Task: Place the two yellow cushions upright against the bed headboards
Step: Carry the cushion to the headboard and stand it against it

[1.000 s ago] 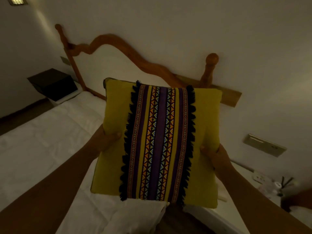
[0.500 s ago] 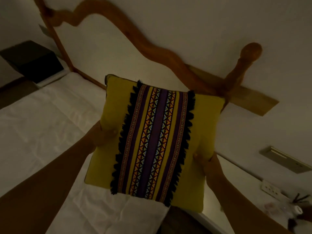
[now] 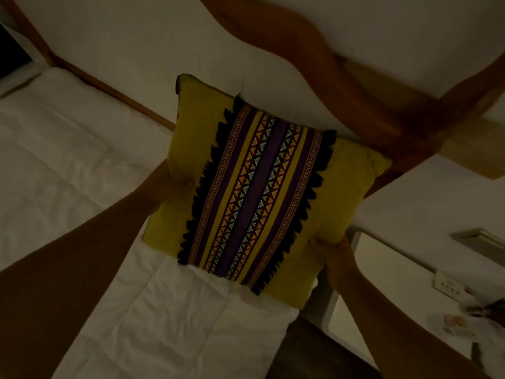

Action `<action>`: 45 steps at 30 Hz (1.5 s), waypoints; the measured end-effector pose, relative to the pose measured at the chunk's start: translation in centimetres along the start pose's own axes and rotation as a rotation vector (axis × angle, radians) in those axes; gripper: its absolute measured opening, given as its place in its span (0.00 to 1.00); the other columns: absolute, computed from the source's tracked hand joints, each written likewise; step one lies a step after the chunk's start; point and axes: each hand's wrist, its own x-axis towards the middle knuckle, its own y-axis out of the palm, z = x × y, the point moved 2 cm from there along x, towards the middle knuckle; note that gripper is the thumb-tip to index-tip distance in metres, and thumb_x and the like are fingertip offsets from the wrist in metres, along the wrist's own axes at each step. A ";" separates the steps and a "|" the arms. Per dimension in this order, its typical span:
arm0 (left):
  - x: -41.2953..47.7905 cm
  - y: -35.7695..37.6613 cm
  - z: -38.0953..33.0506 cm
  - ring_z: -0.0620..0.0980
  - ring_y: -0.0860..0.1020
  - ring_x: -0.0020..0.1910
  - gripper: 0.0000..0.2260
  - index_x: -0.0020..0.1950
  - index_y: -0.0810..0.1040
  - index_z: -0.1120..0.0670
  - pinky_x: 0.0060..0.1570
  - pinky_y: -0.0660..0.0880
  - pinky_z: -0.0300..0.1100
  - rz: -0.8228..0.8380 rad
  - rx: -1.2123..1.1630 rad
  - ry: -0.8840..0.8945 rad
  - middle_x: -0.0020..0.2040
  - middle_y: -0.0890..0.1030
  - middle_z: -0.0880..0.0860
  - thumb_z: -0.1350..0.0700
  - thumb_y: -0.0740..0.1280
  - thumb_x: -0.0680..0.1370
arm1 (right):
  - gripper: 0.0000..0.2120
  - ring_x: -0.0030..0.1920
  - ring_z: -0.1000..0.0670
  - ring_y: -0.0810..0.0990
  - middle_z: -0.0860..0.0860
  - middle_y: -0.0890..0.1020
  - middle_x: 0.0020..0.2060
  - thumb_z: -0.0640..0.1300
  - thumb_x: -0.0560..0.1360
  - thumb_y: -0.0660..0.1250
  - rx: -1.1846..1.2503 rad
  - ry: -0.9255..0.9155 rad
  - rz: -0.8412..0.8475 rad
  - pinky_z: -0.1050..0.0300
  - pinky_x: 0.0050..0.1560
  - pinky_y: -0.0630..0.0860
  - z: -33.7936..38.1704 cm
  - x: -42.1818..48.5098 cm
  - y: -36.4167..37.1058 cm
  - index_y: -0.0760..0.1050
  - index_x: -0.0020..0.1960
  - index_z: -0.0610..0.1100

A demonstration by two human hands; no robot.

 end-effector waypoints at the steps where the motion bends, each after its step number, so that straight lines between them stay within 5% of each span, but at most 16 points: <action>1: 1.1 0.2 -0.1 0.64 0.80 0.58 0.29 0.70 0.73 0.56 0.56 0.77 0.65 0.008 0.010 0.008 0.62 0.79 0.63 0.62 0.75 0.70 | 0.33 0.62 0.35 0.78 0.41 0.79 0.64 0.35 0.70 0.75 0.008 -0.003 -0.014 0.30 0.62 0.74 0.1 0.8 0.0 0.69 0.73 0.44; 5: 6.0 0.9 -0.2 0.63 0.79 0.60 0.30 0.71 0.72 0.53 0.57 0.77 0.64 0.001 0.023 0.032 0.63 0.79 0.61 0.61 0.76 0.69 | 0.26 0.60 0.37 0.79 0.45 0.82 0.59 0.34 0.70 0.75 -0.006 -0.046 -0.072 0.32 0.60 0.75 0.0 4.0 0.8 0.76 0.63 0.54; 8: 9.1 1.4 0.4 0.60 0.80 0.60 0.31 0.71 0.72 0.50 0.57 0.77 0.65 0.029 0.033 0.032 0.62 0.80 0.58 0.64 0.75 0.70 | 0.28 0.54 0.45 0.82 0.57 0.86 0.47 0.31 0.72 0.74 -0.028 -0.108 -0.121 0.42 0.51 0.79 0.1 5.6 1.8 0.80 0.48 0.68; 17: 15.4 3.0 0.0 0.54 0.80 0.62 0.38 0.73 0.70 0.48 0.59 0.77 0.62 0.087 0.012 0.104 0.64 0.81 0.52 0.56 0.81 0.66 | 0.29 0.55 0.52 0.81 0.51 0.82 0.57 0.30 0.72 0.73 -0.003 -0.138 -0.215 0.54 0.47 0.80 -1.1 9.8 2.4 0.71 0.68 0.50; 21: 16.6 3.2 1.6 0.55 0.77 0.66 0.42 0.75 0.66 0.48 0.63 0.74 0.62 0.118 0.040 0.088 0.68 0.77 0.53 0.54 0.81 0.65 | 0.31 0.58 0.47 0.81 0.46 0.80 0.60 0.28 0.73 0.70 -0.060 -0.156 -0.198 0.47 0.53 0.79 -2.3 11.1 2.1 0.68 0.72 0.44; 25: 16.6 3.5 2.1 0.55 0.77 0.66 0.49 0.76 0.65 0.47 0.63 0.74 0.62 0.108 0.018 0.078 0.69 0.77 0.53 0.47 0.82 0.58 | 0.30 0.57 0.50 0.81 0.52 0.81 0.58 0.28 0.73 0.70 -0.070 -0.142 -0.204 0.49 0.53 0.79 -3.0 11.4 1.9 0.69 0.69 0.50; 33: 15.2 4.2 2.5 0.57 0.77 0.66 0.34 0.76 0.63 0.58 0.63 0.76 0.55 0.028 0.015 0.074 0.68 0.76 0.60 0.68 0.73 0.73 | 0.34 0.59 0.45 0.79 0.44 0.79 0.64 0.33 0.72 0.74 -0.107 -0.075 -0.206 0.53 0.49 0.79 -2.8 10.5 1.7 0.66 0.74 0.43; 38: 11.6 3.1 2.7 0.58 0.76 0.64 0.27 0.73 0.66 0.57 0.60 0.76 0.58 -0.107 0.135 -0.046 0.68 0.74 0.59 0.63 0.70 0.76 | 0.35 0.59 0.44 0.74 0.45 0.74 0.67 0.40 0.73 0.74 -0.213 0.054 -0.256 0.45 0.55 0.75 -2.1 7.9 1.9 0.62 0.76 0.45; 42: 6.3 3.2 3.9 0.54 0.75 0.53 0.23 0.71 0.69 0.56 0.42 0.72 0.43 -0.179 0.115 -0.135 0.65 0.76 0.62 0.64 0.69 0.77 | 0.27 0.51 0.43 0.76 0.42 0.76 0.59 0.38 0.76 0.71 -0.226 0.313 -0.228 0.38 0.62 0.75 -1.6 4.8 2.5 0.67 0.72 0.41; 45: 2.0 3.7 4.2 0.58 0.78 0.52 0.19 0.66 0.74 0.57 0.41 0.72 0.41 -0.194 0.257 -0.101 0.62 0.78 0.62 0.63 0.70 0.76 | 0.30 0.63 0.37 0.74 0.39 0.73 0.67 0.41 0.76 0.72 -0.401 0.306 -0.112 0.39 0.63 0.75 -0.7 2.3 4.5 0.66 0.74 0.40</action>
